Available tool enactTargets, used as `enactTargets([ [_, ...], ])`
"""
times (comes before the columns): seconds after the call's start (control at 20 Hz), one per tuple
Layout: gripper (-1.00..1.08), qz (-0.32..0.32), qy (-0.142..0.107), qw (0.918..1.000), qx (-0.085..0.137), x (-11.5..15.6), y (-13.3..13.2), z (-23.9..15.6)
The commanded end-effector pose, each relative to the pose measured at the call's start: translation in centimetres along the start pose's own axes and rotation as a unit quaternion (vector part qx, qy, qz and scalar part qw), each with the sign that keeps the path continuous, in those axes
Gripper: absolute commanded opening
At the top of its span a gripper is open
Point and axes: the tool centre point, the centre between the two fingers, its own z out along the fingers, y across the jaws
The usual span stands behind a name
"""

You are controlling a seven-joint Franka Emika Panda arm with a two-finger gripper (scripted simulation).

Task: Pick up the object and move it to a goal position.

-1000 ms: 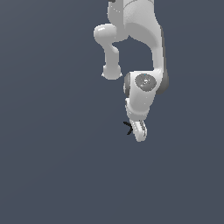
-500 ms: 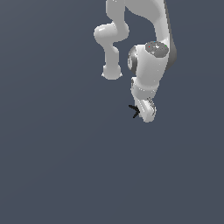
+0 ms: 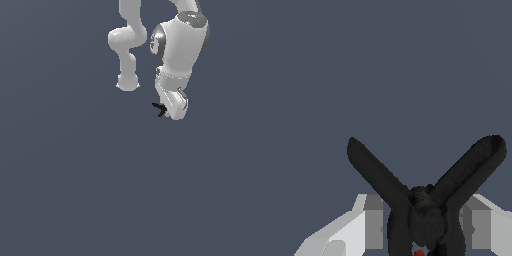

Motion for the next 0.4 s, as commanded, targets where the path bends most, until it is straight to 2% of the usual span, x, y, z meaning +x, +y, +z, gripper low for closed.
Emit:
enactTargets([
  [0.0, -1.0, 0.0, 0.0, 1.0, 0.0, -0.4, 0.5, -1.1],
  [0.35, -1.0, 0.0, 0.0, 1.0, 0.0, -0.9, 1.0, -2.4],
])
